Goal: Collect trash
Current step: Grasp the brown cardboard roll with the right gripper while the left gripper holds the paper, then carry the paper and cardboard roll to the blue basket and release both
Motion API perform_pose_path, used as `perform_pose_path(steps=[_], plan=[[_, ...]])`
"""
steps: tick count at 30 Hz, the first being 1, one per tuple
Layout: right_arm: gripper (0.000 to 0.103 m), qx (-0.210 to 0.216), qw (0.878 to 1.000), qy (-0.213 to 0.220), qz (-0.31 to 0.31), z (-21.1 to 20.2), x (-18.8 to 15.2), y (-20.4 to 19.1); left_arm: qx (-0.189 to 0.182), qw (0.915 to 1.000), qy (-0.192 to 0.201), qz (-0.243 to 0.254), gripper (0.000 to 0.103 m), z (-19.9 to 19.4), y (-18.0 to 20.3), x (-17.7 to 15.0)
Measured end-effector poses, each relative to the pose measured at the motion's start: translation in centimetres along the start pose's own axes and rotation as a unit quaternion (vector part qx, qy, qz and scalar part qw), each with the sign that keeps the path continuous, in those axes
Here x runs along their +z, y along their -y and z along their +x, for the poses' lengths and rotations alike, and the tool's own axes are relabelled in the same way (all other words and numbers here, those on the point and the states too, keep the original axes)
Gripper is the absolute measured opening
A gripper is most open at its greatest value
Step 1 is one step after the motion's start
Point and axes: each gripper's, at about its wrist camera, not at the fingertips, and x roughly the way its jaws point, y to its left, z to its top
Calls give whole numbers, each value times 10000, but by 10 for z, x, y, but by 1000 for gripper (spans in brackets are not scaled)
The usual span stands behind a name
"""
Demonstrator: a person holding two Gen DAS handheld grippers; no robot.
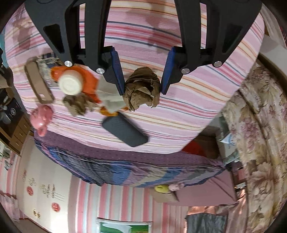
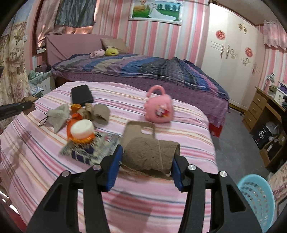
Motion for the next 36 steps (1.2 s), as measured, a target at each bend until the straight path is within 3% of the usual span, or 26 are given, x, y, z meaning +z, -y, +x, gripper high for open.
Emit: perform_pose_path(steps=[5, 20, 28, 36], plan=[[50, -74, 9998, 83, 168, -7, -19, 28, -259, 9994, 36, 236, 40, -8, 37, -6], [50, -146, 9989, 338, 275, -38, -28, 98, -605, 9919, 419, 1038, 40, -44, 146, -33], [50, -648, 9968, 202, 411, -60, -53, 163, -1002, 9871, 459, 1162, 40, -65, 223, -41], [50, -1016, 9914, 2, 821, -81, -85, 234, -1581, 9744, 416, 1546, 40, -85, 318, -68]])
